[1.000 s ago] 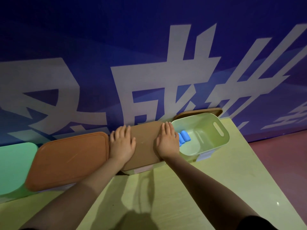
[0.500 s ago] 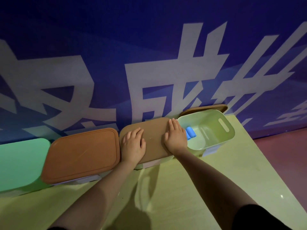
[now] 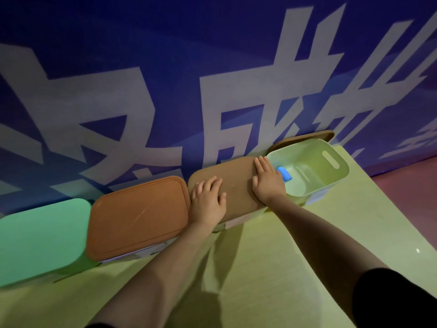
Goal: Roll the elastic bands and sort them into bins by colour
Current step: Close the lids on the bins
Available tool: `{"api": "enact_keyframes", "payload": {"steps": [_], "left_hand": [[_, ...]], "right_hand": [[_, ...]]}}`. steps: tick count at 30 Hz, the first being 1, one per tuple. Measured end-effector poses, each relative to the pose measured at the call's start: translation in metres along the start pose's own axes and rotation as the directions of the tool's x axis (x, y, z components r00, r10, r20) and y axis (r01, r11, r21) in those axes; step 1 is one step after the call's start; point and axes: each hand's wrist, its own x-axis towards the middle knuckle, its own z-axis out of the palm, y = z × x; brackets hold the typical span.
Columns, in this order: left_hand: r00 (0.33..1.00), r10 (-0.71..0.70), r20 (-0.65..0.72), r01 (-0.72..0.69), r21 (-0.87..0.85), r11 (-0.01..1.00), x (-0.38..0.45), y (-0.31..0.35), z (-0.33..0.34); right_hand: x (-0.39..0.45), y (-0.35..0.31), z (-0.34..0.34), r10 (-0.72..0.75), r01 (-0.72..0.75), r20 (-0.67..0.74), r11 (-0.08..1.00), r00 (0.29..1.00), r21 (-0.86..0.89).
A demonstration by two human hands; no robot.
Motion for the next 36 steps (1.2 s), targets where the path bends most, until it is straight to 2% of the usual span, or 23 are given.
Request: {"api": "enact_keyframes", "payload": {"steps": [3,8,10,12,14,18,21,24,28,32,36], "left_hand": [[0.997,0.004,0.077,-0.002,-0.025,1.000,0.001,-0.006,-0.006],[0.988,-0.101,0.112,0.107,-0.047,0.993,0.003,0.007,-0.014],[0.976,-0.194,0.103,0.202,-0.077,0.976,0.003,0.016,-0.016],[0.960,-0.270,0.078,0.277,-0.087,0.957,0.002,0.028,-0.016],[0.951,-0.306,0.040,0.308,-0.094,0.947,0.007,0.049,-0.011],[0.948,-0.316,-0.039,0.300,-0.224,0.927,0.039,0.109,0.007],[0.947,-0.317,-0.039,0.293,-0.295,0.909,0.070,0.151,0.029],[0.943,-0.332,-0.031,0.314,-0.253,0.915,0.098,0.175,0.053],[0.910,-0.413,-0.037,0.396,-0.216,0.892,0.130,0.191,0.068],[0.874,-0.485,-0.022,0.473,-0.183,0.862,0.145,0.196,0.082],[0.854,-0.517,-0.055,0.501,-0.183,0.846,0.142,0.193,0.090]], "right_hand": [[0.000,-0.001,0.003,-0.005,0.005,0.012,1.000,1.000,0.027],[0.003,0.002,0.004,-0.050,0.043,0.050,0.992,0.998,0.118],[0.010,0.008,-0.001,-0.092,0.056,0.106,0.951,0.990,0.303],[0.019,0.021,-0.018,-0.090,-0.031,0.197,0.842,0.976,0.538],[0.027,0.042,-0.039,-0.069,-0.095,0.214,0.739,0.974,0.667],[0.037,0.110,-0.071,-0.041,-0.002,0.052,0.761,0.998,0.648],[0.051,0.173,-0.088,0.123,-0.048,-0.078,0.780,0.989,0.623],[0.076,0.219,-0.100,0.251,-0.128,-0.124,0.786,0.960,0.605],[0.114,0.250,-0.106,0.280,-0.223,0.005,0.753,0.960,0.619],[0.139,0.264,-0.083,0.203,-0.296,0.217,0.681,0.955,0.670],[0.139,0.272,-0.066,0.131,-0.259,0.225,0.571,0.965,0.779]]}}
